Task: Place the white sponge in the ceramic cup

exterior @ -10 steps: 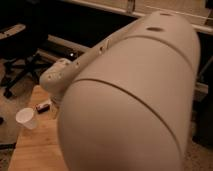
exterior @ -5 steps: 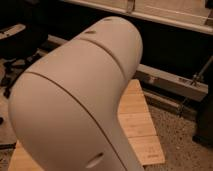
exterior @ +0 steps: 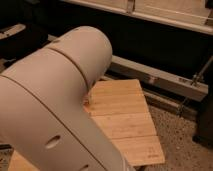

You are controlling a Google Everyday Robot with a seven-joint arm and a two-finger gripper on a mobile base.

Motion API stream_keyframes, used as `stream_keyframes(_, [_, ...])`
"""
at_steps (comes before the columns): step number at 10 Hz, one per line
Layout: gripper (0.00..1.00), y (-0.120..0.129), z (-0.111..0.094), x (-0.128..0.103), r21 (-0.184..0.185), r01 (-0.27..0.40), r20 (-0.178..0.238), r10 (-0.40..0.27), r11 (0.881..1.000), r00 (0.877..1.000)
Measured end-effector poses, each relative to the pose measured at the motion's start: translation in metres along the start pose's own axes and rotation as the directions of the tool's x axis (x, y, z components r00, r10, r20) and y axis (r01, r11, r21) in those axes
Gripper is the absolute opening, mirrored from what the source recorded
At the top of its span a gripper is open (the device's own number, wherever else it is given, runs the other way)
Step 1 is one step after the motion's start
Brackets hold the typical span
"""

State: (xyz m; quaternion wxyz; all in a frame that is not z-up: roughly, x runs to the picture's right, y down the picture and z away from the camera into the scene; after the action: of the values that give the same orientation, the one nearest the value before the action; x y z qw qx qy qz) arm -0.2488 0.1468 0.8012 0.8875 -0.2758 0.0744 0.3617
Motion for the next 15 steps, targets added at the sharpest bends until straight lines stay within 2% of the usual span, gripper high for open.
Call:
stream_keyframes(2, [0.80,0.002,0.023,0.002,-0.011,-0.031,-0.024,0.031,0.999,0.999])
stream_keyframes(5, [0.80,0.006,0.050,0.005,-0.058,-0.074,-0.042,0.071,0.996,0.997])
stream_keyframes(9, [0.78,-0.002,0.068,0.006,-0.089,-0.105,-0.047,0.101,0.991,0.994])
stream_keyframes(11, [0.64,-0.002,0.070,0.003,-0.100,-0.103,-0.039,0.100,0.990,0.994])
stream_keyframes(15, [0.24,0.022,0.054,-0.019,-0.110,-0.036,-0.008,0.036,0.993,0.999])
